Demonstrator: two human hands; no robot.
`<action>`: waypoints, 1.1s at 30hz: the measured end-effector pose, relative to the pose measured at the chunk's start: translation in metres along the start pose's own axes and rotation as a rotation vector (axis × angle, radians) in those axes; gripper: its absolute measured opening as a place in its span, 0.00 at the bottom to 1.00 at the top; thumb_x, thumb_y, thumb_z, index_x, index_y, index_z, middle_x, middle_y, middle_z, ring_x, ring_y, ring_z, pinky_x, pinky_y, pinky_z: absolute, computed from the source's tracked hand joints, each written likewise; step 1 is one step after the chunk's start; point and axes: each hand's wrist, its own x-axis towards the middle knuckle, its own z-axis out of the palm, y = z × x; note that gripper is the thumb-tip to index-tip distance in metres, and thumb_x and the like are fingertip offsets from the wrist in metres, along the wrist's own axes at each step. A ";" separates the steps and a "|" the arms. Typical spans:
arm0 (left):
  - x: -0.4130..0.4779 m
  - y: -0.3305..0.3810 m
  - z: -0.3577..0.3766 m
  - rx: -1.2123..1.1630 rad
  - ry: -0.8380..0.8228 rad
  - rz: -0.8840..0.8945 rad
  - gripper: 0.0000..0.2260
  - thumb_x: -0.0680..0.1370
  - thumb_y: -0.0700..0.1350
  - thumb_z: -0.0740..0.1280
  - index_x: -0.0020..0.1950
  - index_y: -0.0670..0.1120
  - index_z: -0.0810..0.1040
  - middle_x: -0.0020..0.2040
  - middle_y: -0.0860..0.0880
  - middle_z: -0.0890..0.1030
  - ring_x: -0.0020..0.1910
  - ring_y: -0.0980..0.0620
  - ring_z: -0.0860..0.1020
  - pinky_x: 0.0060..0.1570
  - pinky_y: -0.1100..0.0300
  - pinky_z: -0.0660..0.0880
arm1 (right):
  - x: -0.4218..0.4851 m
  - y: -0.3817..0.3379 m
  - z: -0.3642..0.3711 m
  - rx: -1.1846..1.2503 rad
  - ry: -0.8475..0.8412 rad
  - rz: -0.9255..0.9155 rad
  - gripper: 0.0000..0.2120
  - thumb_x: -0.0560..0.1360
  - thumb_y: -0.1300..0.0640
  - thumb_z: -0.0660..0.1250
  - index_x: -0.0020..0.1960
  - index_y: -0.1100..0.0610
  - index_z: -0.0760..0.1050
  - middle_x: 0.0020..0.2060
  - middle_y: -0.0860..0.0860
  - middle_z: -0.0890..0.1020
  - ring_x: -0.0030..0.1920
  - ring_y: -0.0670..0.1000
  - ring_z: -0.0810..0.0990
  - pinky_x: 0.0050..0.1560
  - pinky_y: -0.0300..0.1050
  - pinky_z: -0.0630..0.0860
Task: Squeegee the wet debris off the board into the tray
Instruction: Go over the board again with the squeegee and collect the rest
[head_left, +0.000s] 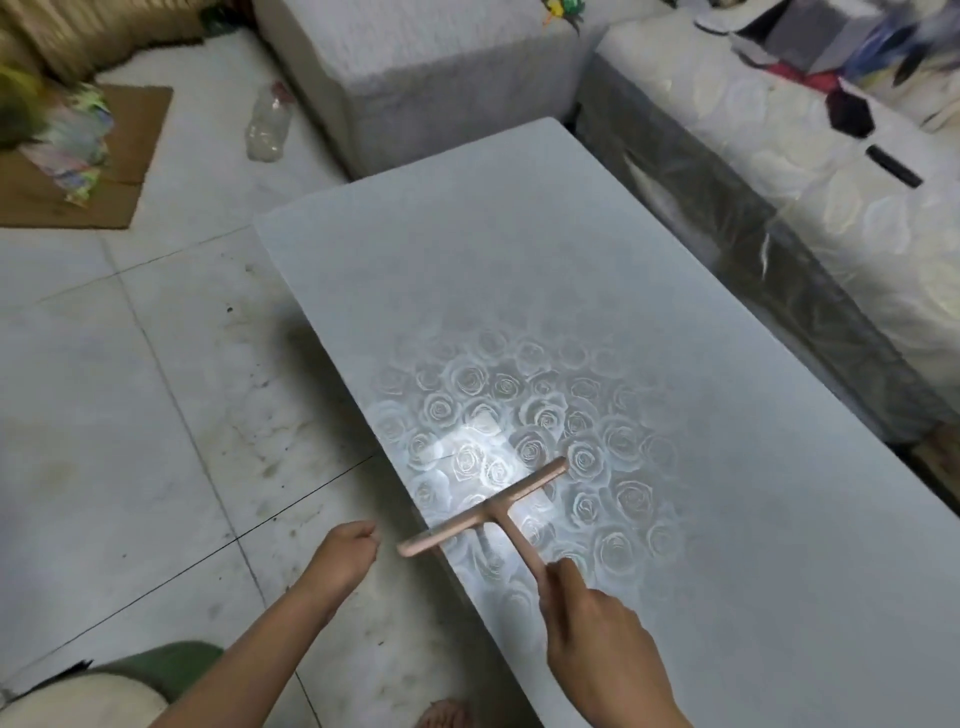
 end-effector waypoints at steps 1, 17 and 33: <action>-0.009 -0.001 -0.006 -0.016 0.016 0.018 0.10 0.78 0.36 0.61 0.41 0.49 0.73 0.39 0.47 0.72 0.42 0.49 0.71 0.34 0.61 0.62 | -0.001 -0.005 -0.007 -0.006 0.002 -0.019 0.10 0.81 0.44 0.46 0.54 0.46 0.62 0.45 0.50 0.80 0.45 0.55 0.79 0.38 0.47 0.67; -0.155 -0.164 -0.129 -0.536 0.306 -0.127 0.15 0.78 0.38 0.62 0.65 0.44 0.73 0.53 0.45 0.80 0.45 0.50 0.78 0.42 0.61 0.71 | -0.064 -0.174 -0.013 -0.214 -0.074 -0.661 0.08 0.80 0.49 0.55 0.56 0.50 0.67 0.37 0.52 0.79 0.41 0.59 0.78 0.36 0.49 0.72; -0.247 -0.448 -0.343 -1.190 0.669 -0.359 0.09 0.81 0.43 0.61 0.41 0.45 0.70 0.38 0.45 0.70 0.28 0.49 0.79 0.37 0.58 0.70 | -0.185 -0.386 0.145 -0.231 -0.338 -0.847 0.16 0.78 0.51 0.58 0.65 0.39 0.67 0.37 0.47 0.80 0.41 0.55 0.77 0.42 0.48 0.75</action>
